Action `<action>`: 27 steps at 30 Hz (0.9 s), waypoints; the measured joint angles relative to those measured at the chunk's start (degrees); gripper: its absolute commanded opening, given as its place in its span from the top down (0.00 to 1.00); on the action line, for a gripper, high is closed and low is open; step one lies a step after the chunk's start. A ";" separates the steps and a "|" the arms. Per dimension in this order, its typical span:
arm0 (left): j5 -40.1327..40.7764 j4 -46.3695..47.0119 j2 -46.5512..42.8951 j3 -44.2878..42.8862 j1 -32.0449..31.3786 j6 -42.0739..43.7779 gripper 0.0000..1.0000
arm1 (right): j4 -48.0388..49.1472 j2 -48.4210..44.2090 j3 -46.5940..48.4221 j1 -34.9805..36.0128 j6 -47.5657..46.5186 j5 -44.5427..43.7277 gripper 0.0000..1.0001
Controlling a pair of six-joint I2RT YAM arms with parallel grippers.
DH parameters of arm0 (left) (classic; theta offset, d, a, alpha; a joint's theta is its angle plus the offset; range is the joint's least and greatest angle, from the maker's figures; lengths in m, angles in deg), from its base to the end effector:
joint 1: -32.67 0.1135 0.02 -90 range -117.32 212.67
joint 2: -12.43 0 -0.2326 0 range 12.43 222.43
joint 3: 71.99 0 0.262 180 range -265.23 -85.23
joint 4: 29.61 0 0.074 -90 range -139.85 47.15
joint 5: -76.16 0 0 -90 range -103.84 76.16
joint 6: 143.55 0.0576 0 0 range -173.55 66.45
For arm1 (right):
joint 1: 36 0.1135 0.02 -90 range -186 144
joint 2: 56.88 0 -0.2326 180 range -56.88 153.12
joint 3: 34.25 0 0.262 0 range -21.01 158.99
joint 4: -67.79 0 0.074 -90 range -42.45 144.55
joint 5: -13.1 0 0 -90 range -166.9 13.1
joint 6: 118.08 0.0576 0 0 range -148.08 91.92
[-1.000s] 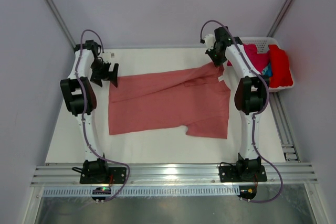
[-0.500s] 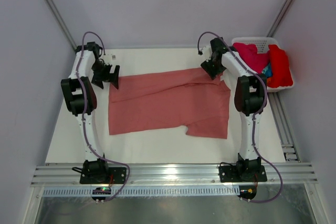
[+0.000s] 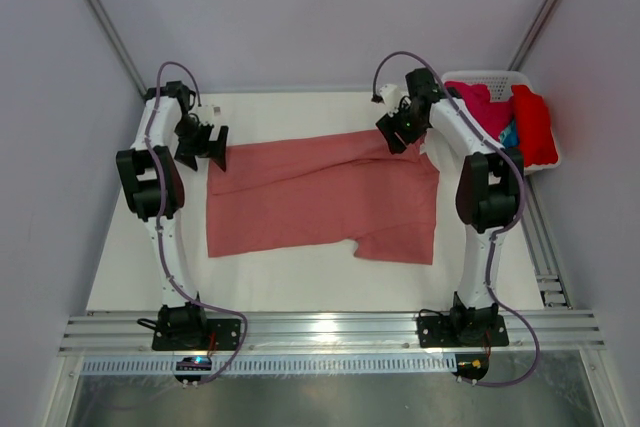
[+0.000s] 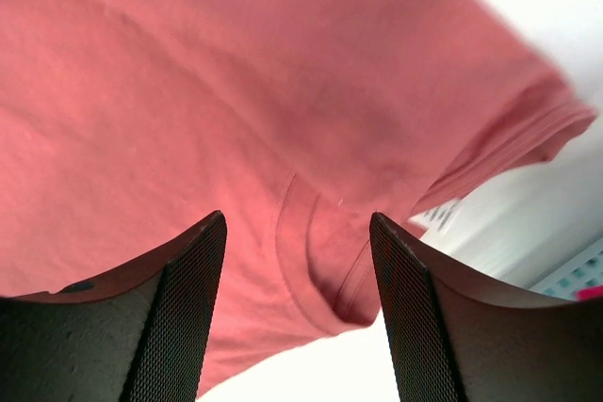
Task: Fold and stack the t-shirts
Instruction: Fold the tshirt
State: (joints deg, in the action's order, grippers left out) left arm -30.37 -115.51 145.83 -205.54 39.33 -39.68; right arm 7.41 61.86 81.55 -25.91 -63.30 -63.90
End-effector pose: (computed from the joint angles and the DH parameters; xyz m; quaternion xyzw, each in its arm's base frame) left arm 0.4502 0.0361 0.1543 0.0675 0.9866 -0.1348 0.0617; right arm 0.4427 0.0919 0.1877 -0.3965 0.8821 0.0576 0.2477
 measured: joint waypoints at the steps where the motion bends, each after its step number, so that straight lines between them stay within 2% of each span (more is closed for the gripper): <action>1: -0.04 0.00 0.00 0.00 0.00 -0.02 0.01 | -0.44 0.87 1.99 0.09 0.26 0.24 0.34; 7: -0.17 -0.02 0.07 -0.22 0.00 -0.02 0.01 | 0.04 7.34 13.99 1.42 2.69 0.24 0.34; 10: -0.20 0.11 0.50 -1.33 0.00 -0.02 0.01 | 0.79 10.12 16.26 2.38 3.30 0.24 0.34; 16: -0.76 0.61 2.21 -4.17 -0.07 -0.13 0.01 | 0.22 12.44 15.58 3.72 3.28 0.61 0.34; 27: -1.49 1.09 2.43 -3.54 -0.59 -0.22 0.01 | -4.46 7.13 6.23 3.78 -2.32 9.70 0.38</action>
State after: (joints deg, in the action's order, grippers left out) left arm -31.86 -114.42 148.26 -209.08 38.74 -39.90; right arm 2.95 68.99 87.78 -22.13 -65.62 -54.20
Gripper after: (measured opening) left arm 0.991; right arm 0.622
